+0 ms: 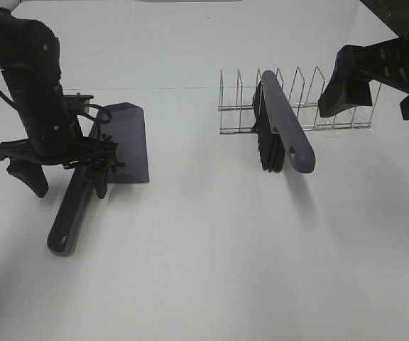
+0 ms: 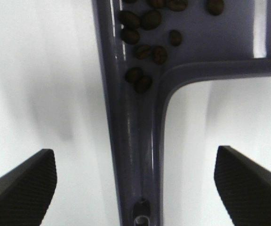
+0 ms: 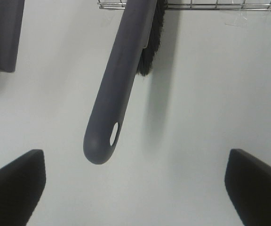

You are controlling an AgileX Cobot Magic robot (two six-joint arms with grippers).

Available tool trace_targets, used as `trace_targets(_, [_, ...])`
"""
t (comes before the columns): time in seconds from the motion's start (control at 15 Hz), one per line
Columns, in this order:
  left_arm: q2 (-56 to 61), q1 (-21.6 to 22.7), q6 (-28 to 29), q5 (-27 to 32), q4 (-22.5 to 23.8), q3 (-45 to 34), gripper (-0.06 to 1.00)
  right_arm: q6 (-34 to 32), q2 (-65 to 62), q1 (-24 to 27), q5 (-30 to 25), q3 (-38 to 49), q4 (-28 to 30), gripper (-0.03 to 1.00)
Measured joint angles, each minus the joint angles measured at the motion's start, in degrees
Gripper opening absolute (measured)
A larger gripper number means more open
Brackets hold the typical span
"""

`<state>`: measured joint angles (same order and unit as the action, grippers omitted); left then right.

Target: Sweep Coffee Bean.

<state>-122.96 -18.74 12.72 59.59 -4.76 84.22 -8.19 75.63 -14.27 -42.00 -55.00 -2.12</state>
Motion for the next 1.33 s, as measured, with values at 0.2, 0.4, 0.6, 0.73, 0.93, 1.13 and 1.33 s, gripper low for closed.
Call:
trace_targets(0.2, [3.9,0.5,-0.6,3.3,2.8,2.8,0.83,0.0,0.0,0.0,-1.9,0.0,0.0,0.97])
trace_targets(0.4, [10.5,6.6,-3.7,9.3,3.8,8.5,0.83,0.0,0.0,0.0,-5.5,-1.7,0.1,0.97])
trace_targets(0.6, [15.4,12.4,-6.4,9.7,4.0,10.5,0.83,-0.1,0.0,0.0,-10.4,-8.5,3.2,0.97])
trace_targets(0.73, [19.7,15.9,-8.7,10.1,4.0,10.5,0.83,-0.4,0.8,1.1,-15.3,-15.9,6.2,0.97])
trace_targets(0.93, [27.0,17.6,-10.8,10.3,4.0,10.5,0.83,1.5,5.6,6.5,-24.0,-26.6,6.7,0.97])
trace_targets(1.13, [34.5,17.8,-10.9,10.4,4.2,10.5,0.83,7.7,8.3,9.3,-27.7,-32.4,7.7,0.97])
trace_targets(1.33, [38.5,17.8,-11.1,10.5,4.8,10.4,0.83,9.2,8.3,9.3,-28.0,-32.8,8.4,0.97])
